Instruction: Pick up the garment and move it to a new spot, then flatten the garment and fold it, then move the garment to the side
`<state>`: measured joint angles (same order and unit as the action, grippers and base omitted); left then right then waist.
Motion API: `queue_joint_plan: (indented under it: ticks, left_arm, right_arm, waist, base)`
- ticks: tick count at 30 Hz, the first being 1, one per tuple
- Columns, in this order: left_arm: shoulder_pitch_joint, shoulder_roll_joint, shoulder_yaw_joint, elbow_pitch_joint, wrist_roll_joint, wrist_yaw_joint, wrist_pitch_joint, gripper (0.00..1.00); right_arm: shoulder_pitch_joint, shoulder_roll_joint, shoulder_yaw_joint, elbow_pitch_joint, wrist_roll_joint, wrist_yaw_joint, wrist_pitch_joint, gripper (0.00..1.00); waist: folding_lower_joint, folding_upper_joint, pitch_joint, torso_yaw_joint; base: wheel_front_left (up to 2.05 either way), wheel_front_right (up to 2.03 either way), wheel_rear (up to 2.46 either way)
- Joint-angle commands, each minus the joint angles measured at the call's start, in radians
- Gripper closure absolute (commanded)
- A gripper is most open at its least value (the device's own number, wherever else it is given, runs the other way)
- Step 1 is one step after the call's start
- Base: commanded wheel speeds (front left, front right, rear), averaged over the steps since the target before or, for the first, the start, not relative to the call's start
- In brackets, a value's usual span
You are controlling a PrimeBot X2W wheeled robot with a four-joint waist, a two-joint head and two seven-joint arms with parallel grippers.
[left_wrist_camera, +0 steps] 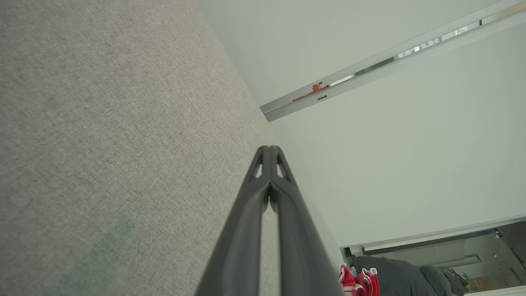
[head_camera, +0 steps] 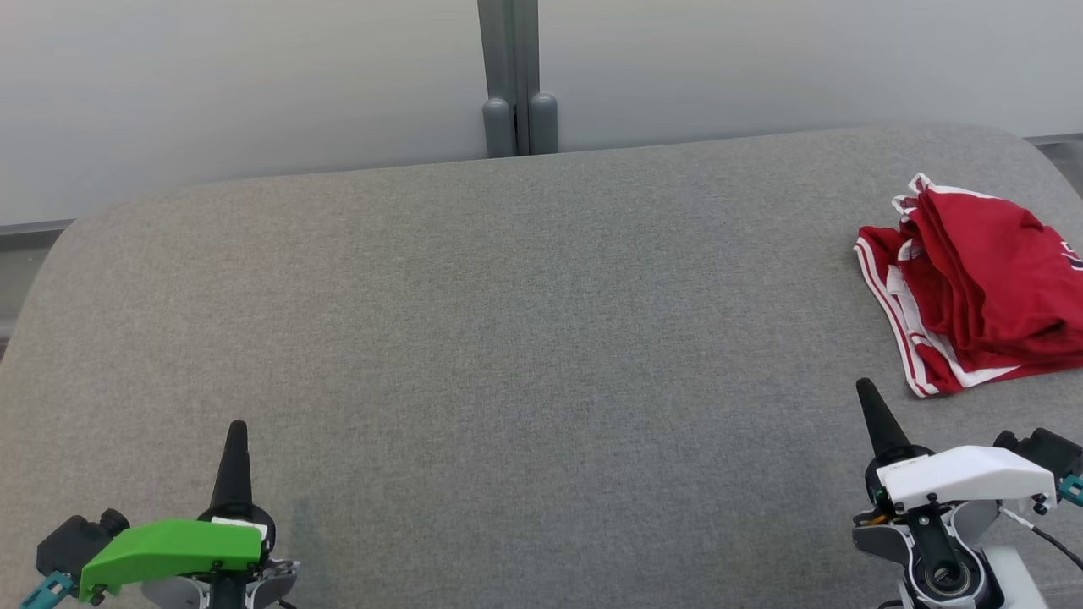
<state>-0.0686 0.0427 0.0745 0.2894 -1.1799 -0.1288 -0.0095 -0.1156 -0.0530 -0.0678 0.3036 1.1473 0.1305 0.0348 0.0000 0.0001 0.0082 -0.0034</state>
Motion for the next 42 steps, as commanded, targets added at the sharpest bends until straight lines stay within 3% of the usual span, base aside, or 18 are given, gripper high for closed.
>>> queue_joint_plan:
  ticks: [1, 42]
  left_arm:
    - [-0.027, 0.007, 0.007, -0.015, -0.025, -0.002, 0.009, 1.00]
    - [-0.043, 0.010, 0.034, -0.040, -0.342, -0.003, 0.099, 1.00]
  right_arm:
    - [-0.001, -0.002, -0.005, -0.015, 0.029, 0.001, 0.006, 1.00]
    - [0.008, 0.002, -0.038, -0.051, 0.367, 0.000, 0.064, 1.00]
  waist:
    - [0.0000, -0.0001, 0.000, 0.000]
    - [0.0000, -0.0001, -0.004, 0.002]
  base:
    - [0.00, 0.00, 0.00]
    - [0.00, 0.00, 0.00]
